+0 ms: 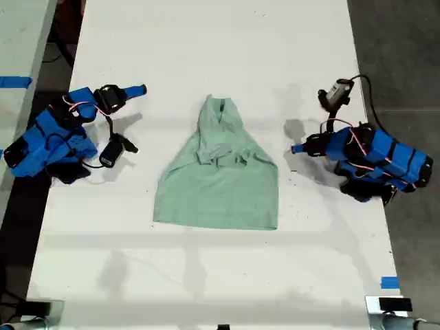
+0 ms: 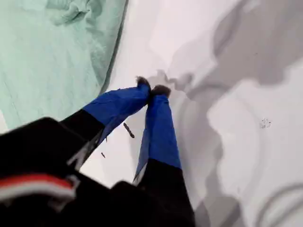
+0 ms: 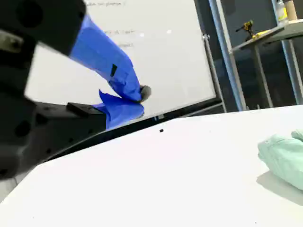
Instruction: Fold t shirt
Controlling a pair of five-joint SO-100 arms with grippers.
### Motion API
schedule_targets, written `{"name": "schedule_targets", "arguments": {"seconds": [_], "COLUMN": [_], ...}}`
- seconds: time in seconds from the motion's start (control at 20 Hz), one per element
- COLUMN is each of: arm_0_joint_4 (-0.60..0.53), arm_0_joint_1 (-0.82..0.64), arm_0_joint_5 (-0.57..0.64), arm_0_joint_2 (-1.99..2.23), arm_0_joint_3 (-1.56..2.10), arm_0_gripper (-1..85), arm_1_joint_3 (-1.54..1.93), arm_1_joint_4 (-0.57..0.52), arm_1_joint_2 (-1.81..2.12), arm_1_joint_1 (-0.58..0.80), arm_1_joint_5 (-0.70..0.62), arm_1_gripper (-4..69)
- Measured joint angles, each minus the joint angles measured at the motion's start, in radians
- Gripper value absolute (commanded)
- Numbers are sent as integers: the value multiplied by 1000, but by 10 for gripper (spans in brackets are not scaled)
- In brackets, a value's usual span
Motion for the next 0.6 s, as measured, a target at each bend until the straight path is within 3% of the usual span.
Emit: {"name": "schedule_targets", "arguments": {"seconds": [0.6], "arm_0_joint_4": [11], "arm_0_joint_1": [11], "arm_0_joint_5": [0], "arm_0_joint_2": [0], "arm_0_joint_3": [0], "arm_0_gripper": [-3], "arm_1_joint_3": [0], "arm_1_joint_4": [0], "arm_1_joint_2": [0], "arm_1_joint_1": [-26], "arm_1_joint_5": [35], "arm_1_gripper": [21]}}
